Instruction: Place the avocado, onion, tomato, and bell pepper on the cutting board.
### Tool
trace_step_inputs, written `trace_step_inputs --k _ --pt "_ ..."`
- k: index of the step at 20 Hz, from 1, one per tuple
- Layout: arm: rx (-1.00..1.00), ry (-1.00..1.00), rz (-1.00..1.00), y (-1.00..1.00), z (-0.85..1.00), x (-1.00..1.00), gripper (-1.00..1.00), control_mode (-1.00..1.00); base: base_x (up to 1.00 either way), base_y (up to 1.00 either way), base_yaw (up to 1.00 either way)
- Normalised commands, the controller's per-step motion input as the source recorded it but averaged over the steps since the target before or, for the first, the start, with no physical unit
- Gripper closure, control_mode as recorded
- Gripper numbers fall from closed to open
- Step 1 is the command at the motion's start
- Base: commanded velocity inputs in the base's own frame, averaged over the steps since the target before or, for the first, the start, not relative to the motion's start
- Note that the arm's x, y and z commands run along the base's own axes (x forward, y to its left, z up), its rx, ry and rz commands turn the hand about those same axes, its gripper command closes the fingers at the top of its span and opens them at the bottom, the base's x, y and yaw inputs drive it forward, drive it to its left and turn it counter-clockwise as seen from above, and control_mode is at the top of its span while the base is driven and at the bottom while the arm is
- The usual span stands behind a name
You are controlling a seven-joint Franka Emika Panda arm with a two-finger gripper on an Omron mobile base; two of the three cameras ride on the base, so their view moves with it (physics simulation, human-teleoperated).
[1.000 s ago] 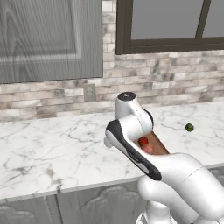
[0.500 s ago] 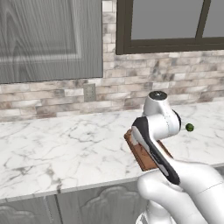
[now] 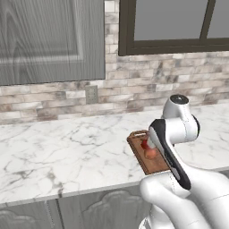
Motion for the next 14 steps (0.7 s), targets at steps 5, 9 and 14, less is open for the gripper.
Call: trace_step_inputs --k 5,9,14 --pt "0.00 0.00 0.00 -0.40 -0.17 0.01 1.00 -1.00 0.00 0.00 0.00" --pt "0.00 0.00 0.00 -0.16 -0.34 0.25 1.00 -1.00 0.00 0.00 0.00" --pt "0.02 0.00 0.00 -0.10 -0.27 0.47 1.00 -1.00 0.00 0.00 0.00"
